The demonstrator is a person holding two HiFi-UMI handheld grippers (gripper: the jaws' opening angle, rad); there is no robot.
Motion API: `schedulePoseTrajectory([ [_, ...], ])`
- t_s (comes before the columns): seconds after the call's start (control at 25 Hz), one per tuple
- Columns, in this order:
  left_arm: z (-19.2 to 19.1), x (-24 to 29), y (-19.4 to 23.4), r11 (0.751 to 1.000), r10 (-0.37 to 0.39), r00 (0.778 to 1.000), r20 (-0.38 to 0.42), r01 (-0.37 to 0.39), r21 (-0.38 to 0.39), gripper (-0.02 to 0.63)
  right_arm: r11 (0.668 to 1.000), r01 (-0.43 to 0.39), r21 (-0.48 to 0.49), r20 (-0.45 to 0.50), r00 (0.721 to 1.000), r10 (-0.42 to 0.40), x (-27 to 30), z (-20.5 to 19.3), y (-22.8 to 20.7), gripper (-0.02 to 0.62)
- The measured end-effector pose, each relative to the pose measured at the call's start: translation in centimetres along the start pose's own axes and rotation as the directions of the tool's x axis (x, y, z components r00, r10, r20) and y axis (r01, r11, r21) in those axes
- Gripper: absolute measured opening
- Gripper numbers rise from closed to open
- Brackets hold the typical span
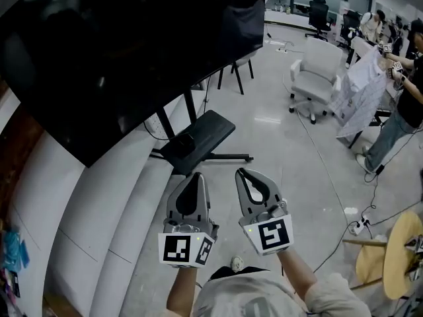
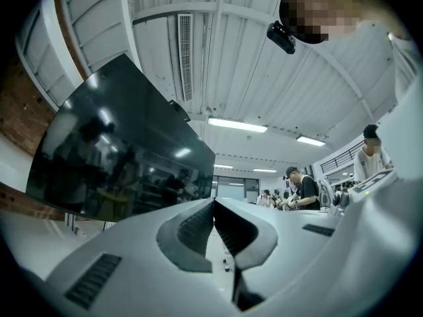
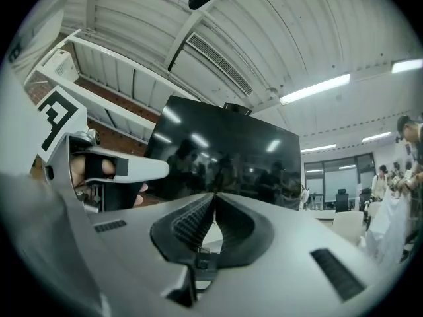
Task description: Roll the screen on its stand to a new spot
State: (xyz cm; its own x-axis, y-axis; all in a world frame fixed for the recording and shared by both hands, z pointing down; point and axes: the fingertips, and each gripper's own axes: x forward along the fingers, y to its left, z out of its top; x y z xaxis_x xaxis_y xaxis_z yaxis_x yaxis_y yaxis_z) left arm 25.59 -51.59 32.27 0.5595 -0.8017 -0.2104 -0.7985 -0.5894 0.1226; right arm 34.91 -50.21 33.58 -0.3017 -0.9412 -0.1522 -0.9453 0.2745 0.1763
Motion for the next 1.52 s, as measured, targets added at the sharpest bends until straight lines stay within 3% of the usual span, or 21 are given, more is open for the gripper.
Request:
schedulePoseTrajectory([
  [0.36,0.0,4.5,3.1,1.0,-0.012,1.0,-0.011,0.012,0.004,0.015,0.998,-0.025,0.053,0.047,0.999,0.023,7.1,0.6,0.1,0.02],
  [0.8,1.9,3.7,10.5,1.0,0.006,1.0,0.008,-0.006,-0.004,0.019,0.997,-0.035,0.069,0.071,0.997,0.03,11.8,0.7,3.9,0.02],
  [0.96,2.7,2.9,13.2,1.0,0.015,1.0,0.005,-0.015,-0.017,0.14,0.99,-0.11,0.089,0.087,0.991,0.102,14.0,1.0,6.9,0.02],
  [1.24,5.8,0.2,21.0,0.992,0.129,0.99,0.055,-0.13,0.007,0.23,0.95,-0.26,0.17,0.097,0.964,0.247,18.6,1.3,12.5,0.025],
  [1.28,6.4,-0.3,22.6,0.988,0.153,0.986,0.065,-0.154,0.006,0.233,0.942,-0.284,0.178,0.106,0.957,0.268,19.2,1.6,13.5,0.035],
  [1.36,7.7,-1.5,26.2,0.978,0.207,0.974,0.089,-0.208,0.003,0.236,0.925,-0.333,0.186,0.121,0.941,0.315,20.6,2.2,15.5,0.132],
  [1.52,9.6,-3.7,33.6,0.947,0.316,0.943,0.103,-0.319,0.019,0.272,0.899,-0.403,0.174,0.134,0.914,0.383,23.2,3.0,19.3,0.156],
])
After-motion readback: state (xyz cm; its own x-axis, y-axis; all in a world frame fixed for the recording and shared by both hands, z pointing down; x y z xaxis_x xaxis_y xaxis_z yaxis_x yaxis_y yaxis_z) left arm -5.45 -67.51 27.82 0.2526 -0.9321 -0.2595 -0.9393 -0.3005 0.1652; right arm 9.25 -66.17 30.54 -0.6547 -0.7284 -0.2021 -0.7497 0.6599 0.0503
